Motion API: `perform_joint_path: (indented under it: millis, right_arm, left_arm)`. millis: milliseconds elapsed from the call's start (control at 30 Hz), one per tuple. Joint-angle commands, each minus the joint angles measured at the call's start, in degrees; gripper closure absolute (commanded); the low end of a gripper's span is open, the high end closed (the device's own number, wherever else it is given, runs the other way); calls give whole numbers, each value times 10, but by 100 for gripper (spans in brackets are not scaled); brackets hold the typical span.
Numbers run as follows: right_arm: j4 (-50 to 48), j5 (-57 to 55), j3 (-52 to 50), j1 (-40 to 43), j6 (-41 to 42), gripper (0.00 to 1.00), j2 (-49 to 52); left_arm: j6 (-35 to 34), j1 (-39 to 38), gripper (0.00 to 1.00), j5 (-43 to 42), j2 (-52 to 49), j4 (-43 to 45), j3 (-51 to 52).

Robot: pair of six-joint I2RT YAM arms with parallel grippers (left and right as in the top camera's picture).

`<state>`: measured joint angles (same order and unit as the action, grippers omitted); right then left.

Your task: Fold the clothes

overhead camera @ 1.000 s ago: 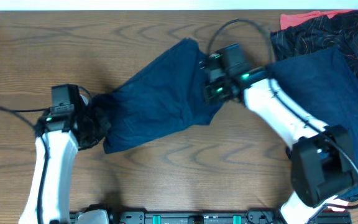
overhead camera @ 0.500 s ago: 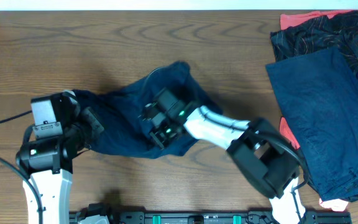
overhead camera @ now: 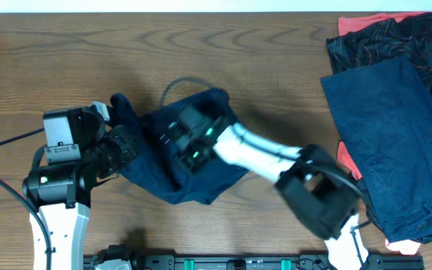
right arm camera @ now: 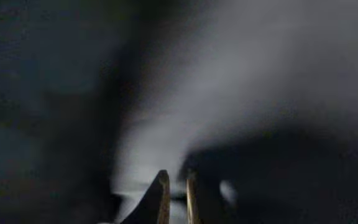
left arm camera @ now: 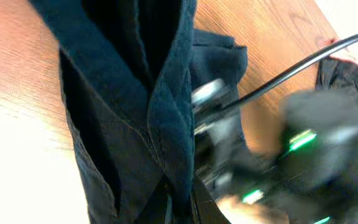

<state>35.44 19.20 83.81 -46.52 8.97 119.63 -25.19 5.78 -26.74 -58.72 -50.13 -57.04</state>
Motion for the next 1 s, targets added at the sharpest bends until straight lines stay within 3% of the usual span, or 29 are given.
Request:
perform_joint_path:
  millis: [0, 267, 600, 867, 900, 967]
  right_arm:
    - [46, -103, 24, 71, 4, 88, -66]
    - [181, -149, -3, 193, 3, 91, -78]
    - [112, -132, -139, 210, 4, 95, -73]
    - [102, -124, -153, 202, 14, 96, -73]
    - [103, -124, -153, 203, 17, 96, -73]
    - [104, -127, -152, 206, 20, 96, -74]
  left_arm:
    - [10, -19, 94, -18, -6, -2, -15]
    - [9, -83, 94, -18, -37, 25, -14]
    - [-35, -207, 94, -17, -112, 146, -14]
    - [-73, -303, 93, -17, -211, 264, -14]
    - [-73, -314, 89, -17, -225, 280, -14]
    - [-73, -328, 63, -17, -244, 308, -14]
